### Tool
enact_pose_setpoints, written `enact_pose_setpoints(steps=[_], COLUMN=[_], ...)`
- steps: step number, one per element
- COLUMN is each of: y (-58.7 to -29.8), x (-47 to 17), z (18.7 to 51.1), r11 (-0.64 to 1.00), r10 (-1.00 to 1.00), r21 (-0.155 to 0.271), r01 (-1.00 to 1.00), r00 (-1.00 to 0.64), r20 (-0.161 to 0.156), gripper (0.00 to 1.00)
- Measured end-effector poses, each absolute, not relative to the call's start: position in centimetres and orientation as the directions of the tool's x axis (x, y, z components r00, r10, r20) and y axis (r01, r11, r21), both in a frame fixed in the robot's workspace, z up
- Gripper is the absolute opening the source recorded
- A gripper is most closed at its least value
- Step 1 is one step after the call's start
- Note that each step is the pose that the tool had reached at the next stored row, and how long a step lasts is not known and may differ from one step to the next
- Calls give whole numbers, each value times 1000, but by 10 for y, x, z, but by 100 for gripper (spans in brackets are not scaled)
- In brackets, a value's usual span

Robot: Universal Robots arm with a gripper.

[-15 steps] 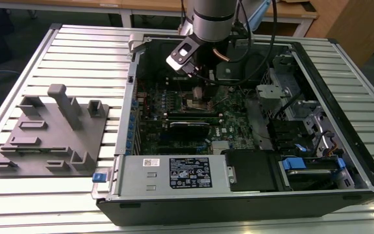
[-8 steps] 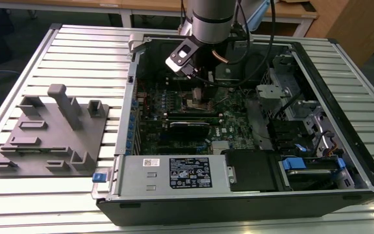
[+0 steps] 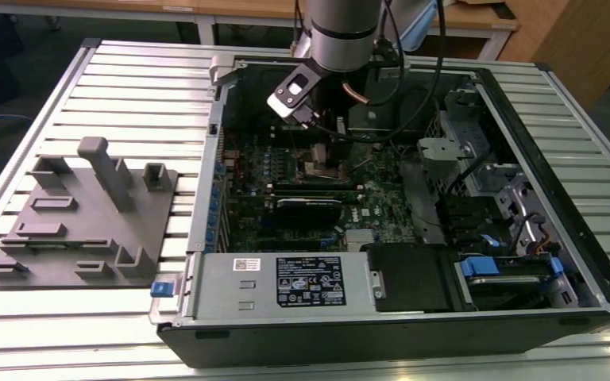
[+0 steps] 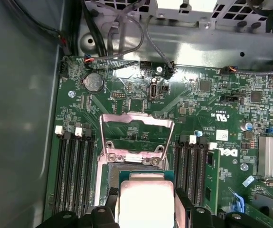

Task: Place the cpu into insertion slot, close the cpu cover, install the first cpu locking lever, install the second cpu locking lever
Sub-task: 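Place the cpu into insertion slot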

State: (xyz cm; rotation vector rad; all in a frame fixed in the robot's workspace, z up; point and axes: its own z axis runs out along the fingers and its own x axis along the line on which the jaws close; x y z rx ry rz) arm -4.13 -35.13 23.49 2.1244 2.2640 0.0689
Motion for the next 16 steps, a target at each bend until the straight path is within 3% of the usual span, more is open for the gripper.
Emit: enact_pose_setpoints(steps=[16], y=[-346], x=[-43], z=[224], r11=[46], r10=[999], r21=[57], r01=[997], r00=[-47], r20=[4], gripper=[54])
